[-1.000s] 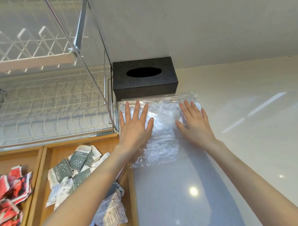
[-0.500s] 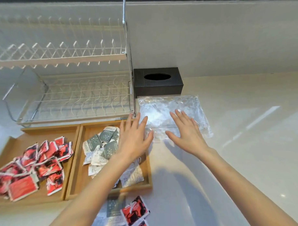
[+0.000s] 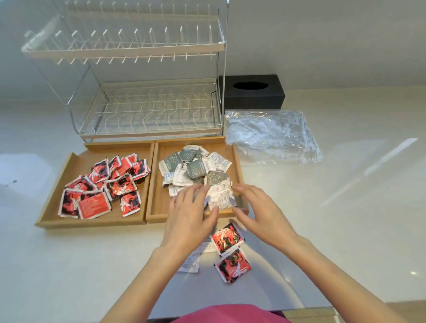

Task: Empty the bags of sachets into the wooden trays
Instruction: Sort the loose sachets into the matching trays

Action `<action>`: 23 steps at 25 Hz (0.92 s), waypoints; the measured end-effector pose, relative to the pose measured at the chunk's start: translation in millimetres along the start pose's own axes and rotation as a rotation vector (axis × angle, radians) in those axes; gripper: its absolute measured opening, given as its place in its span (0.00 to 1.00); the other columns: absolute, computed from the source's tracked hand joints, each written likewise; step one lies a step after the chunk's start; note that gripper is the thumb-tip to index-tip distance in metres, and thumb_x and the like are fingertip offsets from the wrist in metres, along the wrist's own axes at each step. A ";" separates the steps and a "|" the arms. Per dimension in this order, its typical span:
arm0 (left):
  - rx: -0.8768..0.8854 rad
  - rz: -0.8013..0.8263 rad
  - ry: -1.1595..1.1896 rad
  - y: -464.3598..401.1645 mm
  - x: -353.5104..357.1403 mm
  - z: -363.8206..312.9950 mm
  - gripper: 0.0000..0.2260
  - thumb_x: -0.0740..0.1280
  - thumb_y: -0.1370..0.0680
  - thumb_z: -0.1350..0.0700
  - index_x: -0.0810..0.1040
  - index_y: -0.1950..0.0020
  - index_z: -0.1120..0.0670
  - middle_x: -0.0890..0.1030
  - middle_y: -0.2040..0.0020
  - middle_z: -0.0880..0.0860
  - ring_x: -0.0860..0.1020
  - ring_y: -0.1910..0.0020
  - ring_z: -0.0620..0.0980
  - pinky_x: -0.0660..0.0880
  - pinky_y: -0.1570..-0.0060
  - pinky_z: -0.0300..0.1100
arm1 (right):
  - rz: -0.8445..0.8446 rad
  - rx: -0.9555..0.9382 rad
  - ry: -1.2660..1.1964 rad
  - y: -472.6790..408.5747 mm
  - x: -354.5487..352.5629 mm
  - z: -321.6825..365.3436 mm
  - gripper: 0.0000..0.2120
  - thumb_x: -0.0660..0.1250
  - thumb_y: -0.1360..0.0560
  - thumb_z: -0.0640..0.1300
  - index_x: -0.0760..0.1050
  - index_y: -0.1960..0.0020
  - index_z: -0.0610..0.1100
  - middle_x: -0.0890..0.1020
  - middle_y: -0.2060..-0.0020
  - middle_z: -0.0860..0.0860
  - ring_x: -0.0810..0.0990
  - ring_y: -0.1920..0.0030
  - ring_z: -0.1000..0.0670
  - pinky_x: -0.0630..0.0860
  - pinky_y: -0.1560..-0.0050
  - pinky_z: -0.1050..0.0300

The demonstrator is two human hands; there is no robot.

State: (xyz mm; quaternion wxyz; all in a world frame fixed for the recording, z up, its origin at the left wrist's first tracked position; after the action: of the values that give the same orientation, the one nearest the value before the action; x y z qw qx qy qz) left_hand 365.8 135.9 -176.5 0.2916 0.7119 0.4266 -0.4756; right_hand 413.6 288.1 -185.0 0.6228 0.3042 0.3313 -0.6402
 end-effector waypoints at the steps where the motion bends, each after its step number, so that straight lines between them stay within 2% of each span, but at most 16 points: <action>1: 0.005 0.008 0.020 11.7 3.3 1.6 0.29 0.48 0.29 0.39 0.65 0.32 0.50 0.69 0.34 0.50 0.65 0.33 0.51 0.60 0.37 0.45 | 0.015 -0.007 -0.019 8.8 8.2 4.1 0.26 0.55 0.29 0.55 0.71 0.36 0.44 0.77 0.38 0.48 0.70 0.37 0.53 0.64 0.36 0.63; 4: -0.004 0.075 0.050 40.9 18.5 2.3 0.27 0.47 0.30 0.38 0.72 0.42 0.51 0.75 0.43 0.48 0.71 0.41 0.50 0.62 0.46 0.42 | 0.125 0.022 -0.014 26.7 32.8 6.1 0.22 0.57 0.27 0.53 0.72 0.37 0.45 0.77 0.39 0.50 0.71 0.37 0.54 0.66 0.38 0.63; 7: -0.047 0.137 0.030 60.7 43.0 4.7 0.16 0.57 0.27 0.41 0.75 0.49 0.51 0.77 0.49 0.46 0.74 0.46 0.48 0.63 0.48 0.42 | 0.241 0.046 0.047 32.4 51.5 -0.3 0.21 0.62 0.25 0.45 0.68 0.33 0.46 0.71 0.32 0.50 0.67 0.31 0.51 0.63 0.33 0.60; 8: -0.041 0.136 0.014 65.6 49.9 2.5 0.15 0.59 0.29 0.41 0.76 0.54 0.50 0.78 0.55 0.45 0.77 0.51 0.47 0.67 0.52 0.41 | 0.273 0.048 0.065 32.7 55.3 -2.0 0.22 0.63 0.26 0.44 0.67 0.32 0.46 0.69 0.31 0.49 0.65 0.30 0.50 0.61 0.32 0.59; 10: -0.028 0.165 0.004 73.6 62.5 -3.7 0.14 0.59 0.35 0.39 0.75 0.64 0.48 0.77 0.66 0.44 0.79 0.65 0.45 0.72 0.67 0.39 | 0.294 0.056 0.093 32.4 59.8 -4.2 0.24 0.64 0.27 0.42 0.67 0.32 0.46 0.68 0.30 0.49 0.63 0.29 0.49 0.60 0.31 0.57; 12: -0.050 0.185 -0.025 75.7 71.9 -8.0 0.15 0.66 0.40 0.38 0.73 0.66 0.48 0.76 0.70 0.44 0.78 0.69 0.45 0.71 0.72 0.37 | 0.278 0.093 0.091 30.6 60.0 -4.9 0.24 0.65 0.28 0.43 0.67 0.32 0.47 0.69 0.32 0.49 0.63 0.31 0.47 0.61 0.32 0.55; 14: -0.063 0.168 -0.037 78.8 75.5 -12.9 0.18 0.74 0.43 0.40 0.73 0.64 0.50 0.77 0.68 0.46 0.78 0.67 0.47 0.72 0.71 0.40 | 0.245 0.132 0.091 28.6 59.3 -5.4 0.24 0.66 0.28 0.44 0.68 0.33 0.47 0.71 0.37 0.48 0.65 0.36 0.46 0.64 0.35 0.54; 15: -0.091 0.177 -0.018 79.8 76.1 -12.8 0.18 0.74 0.41 0.42 0.74 0.62 0.52 0.78 0.64 0.48 0.79 0.63 0.49 0.72 0.66 0.42 | 0.237 0.160 0.098 28.4 59.3 -5.9 0.24 0.66 0.29 0.45 0.68 0.34 0.47 0.72 0.39 0.48 0.66 0.37 0.45 0.64 0.36 0.54; 17: -0.149 0.189 0.051 78.5 75.6 -12.6 0.16 0.68 0.31 0.45 0.73 0.52 0.55 0.77 0.53 0.52 0.76 0.50 0.53 0.68 0.53 0.46 | 0.234 0.232 0.112 29.4 59.9 -8.2 0.24 0.67 0.29 0.47 0.68 0.34 0.46 0.71 0.41 0.46 0.65 0.39 0.45 0.64 0.38 0.54; 18: -0.144 0.183 0.041 78.2 76.6 -12.6 0.16 0.64 0.28 0.46 0.71 0.49 0.55 0.76 0.49 0.53 0.73 0.45 0.53 0.66 0.50 0.45 | 0.234 0.261 0.118 30.1 60.6 -9.2 0.24 0.67 0.29 0.47 0.68 0.35 0.46 0.71 0.42 0.46 0.65 0.39 0.45 0.64 0.38 0.54; 23: -0.131 0.252 0.018 77.2 74.9 -14.0 0.15 0.61 0.25 0.48 0.69 0.46 0.57 0.74 0.45 0.55 0.71 0.42 0.55 0.64 0.47 0.45 | 0.204 0.297 0.062 33.0 63.3 -6.6 0.16 0.66 0.29 0.44 0.69 0.43 0.40 0.72 0.45 0.44 0.69 0.43 0.44 0.66 0.45 0.53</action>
State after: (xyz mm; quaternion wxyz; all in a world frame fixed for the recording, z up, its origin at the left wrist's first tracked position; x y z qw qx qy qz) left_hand 453.9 136.1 -239.9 0.3912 0.7436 0.3665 -0.3998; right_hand 443.8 255.6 -241.2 0.6222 0.4445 0.2196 -0.6059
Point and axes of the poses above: each hand's wrist, its own y-axis away from the middle knuckle, its own x-axis out of the palm, z = x × y, the point moved 4 cm from there along -y, towards the middle knuckle
